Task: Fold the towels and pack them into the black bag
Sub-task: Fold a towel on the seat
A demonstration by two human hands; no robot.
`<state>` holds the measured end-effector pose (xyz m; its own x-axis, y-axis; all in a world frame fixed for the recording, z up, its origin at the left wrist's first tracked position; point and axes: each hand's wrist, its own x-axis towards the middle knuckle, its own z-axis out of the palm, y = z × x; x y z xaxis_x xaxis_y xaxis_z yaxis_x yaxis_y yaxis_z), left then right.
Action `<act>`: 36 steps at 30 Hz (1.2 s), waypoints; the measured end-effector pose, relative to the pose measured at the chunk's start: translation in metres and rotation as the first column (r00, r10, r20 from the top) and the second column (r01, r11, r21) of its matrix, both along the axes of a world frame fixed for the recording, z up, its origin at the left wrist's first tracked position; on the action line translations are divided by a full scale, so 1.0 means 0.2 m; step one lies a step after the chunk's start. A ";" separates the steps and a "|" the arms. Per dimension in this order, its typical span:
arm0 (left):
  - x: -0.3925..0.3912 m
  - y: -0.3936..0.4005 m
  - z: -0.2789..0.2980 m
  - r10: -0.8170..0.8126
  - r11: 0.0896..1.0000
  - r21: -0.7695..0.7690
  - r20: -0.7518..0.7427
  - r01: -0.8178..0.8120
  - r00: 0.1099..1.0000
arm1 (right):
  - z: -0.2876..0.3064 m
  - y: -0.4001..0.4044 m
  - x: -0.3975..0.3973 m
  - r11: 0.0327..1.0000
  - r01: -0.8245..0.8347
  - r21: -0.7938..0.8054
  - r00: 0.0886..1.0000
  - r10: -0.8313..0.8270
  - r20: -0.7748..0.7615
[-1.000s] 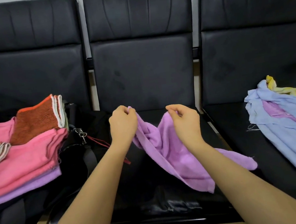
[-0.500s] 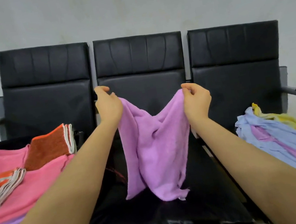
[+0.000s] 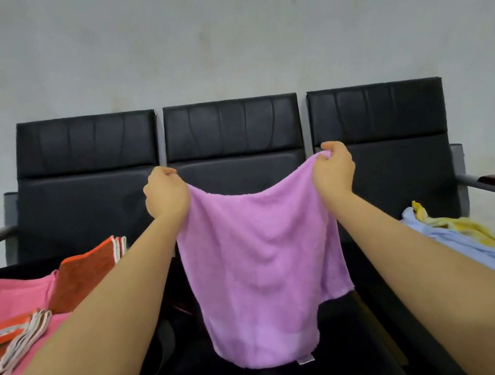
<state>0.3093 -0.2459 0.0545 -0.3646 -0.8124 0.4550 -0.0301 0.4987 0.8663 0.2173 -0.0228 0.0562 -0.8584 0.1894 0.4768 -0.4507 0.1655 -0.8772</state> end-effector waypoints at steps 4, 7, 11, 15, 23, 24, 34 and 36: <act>0.02 0.01 -0.04 -0.091 0.996 0.023 -0.028 0.091 0.995 | -0.02 -0.01 0.01 0.969 -0.036 0.245 0.999 0.034 0.011; 0.04 -0.03 -0.06 -0.134 0.988 0.077 -0.022 0.136 0.991 | -0.06 0.03 0.00 0.907 -0.034 0.420 0.998 0.049 -0.026; 0.05 -0.07 -0.08 -0.109 0.986 0.130 0.003 0.108 0.994 | -0.09 0.07 -0.03 0.878 0.067 0.474 0.993 -0.011 -0.120; 0.05 -0.08 -0.11 -0.049 0.983 0.174 -0.022 0.052 0.999 | -0.08 0.08 -0.04 0.921 0.091 0.378 0.996 -0.081 -0.044; 0.06 -0.05 -0.11 -0.071 0.956 0.266 -0.195 0.122 0.978 | -0.05 0.05 -0.07 0.965 0.028 -0.261 0.991 0.007 0.132; 0.06 -0.05 -0.11 -0.081 0.953 0.272 -0.203 0.136 0.976 | -0.04 0.05 -0.07 0.958 0.017 -0.287 0.992 0.020 0.126; 0.02 -0.08 -0.01 -0.034 0.979 0.187 -0.268 0.086 0.963 | 0.03 0.06 -0.08 0.996 -0.061 -0.068 0.998 0.063 0.017; 0.02 -0.10 0.01 -0.001 0.987 0.157 -0.272 0.045 0.962 | 0.04 0.07 -0.09 0.999 -0.017 0.037 1.000 0.018 -0.024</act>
